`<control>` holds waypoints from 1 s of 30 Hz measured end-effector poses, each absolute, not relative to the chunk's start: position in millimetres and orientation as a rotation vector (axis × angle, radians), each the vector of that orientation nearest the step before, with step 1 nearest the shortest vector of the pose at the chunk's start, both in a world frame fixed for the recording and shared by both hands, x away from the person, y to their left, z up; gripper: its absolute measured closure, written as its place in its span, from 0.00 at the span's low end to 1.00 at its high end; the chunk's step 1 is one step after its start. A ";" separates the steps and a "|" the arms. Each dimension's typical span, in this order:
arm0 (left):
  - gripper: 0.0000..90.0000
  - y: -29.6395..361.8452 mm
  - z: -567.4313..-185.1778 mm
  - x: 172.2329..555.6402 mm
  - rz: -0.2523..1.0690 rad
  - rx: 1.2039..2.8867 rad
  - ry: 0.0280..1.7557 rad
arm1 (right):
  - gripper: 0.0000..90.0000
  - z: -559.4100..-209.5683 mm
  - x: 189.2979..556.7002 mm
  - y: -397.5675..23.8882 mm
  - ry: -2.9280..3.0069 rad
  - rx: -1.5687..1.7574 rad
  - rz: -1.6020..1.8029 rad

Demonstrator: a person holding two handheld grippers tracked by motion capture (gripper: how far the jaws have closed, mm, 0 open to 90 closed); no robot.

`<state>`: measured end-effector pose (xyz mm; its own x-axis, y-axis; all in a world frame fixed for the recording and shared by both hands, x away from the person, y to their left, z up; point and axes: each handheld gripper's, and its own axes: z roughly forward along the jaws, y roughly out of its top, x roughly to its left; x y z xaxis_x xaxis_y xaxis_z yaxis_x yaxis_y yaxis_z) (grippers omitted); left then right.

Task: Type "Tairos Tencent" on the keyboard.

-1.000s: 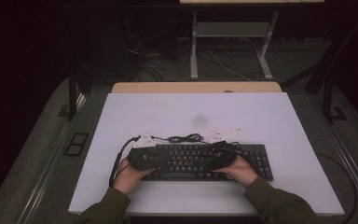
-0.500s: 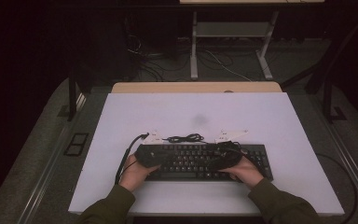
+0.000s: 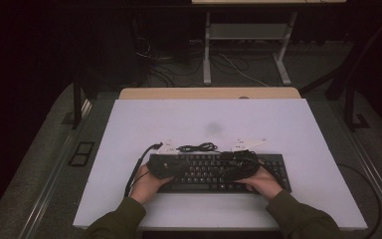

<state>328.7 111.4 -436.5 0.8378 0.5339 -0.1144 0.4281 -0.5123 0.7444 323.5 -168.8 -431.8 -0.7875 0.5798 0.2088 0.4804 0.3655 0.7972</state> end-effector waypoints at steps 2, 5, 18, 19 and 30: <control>0.99 111.6 -436.2 328.3 0.163 2.182 0.702 | 0.22 -431.7 323.6 -169.4 2.505 0.976 1.407; 0.99 111.9 -435.5 327.6 0.166 2.179 0.704 | 0.22 -431.5 323.8 -170.4 2.501 0.982 1.405; 0.86 116.1 -429.4 323.5 0.173 2.135 0.714 | 0.22 -428.2 323.5 -179.1 2.478 0.990 1.421; 0.84 116.5 -429.2 323.1 0.173 2.134 0.715 | 0.22 -427.8 323.4 -179.7 2.476 0.993 1.421; 0.58 122.1 -425.5 317.8 0.180 2.118 0.725 | 0.20 -428.0 322.1 -189.3 2.441 1.010 1.411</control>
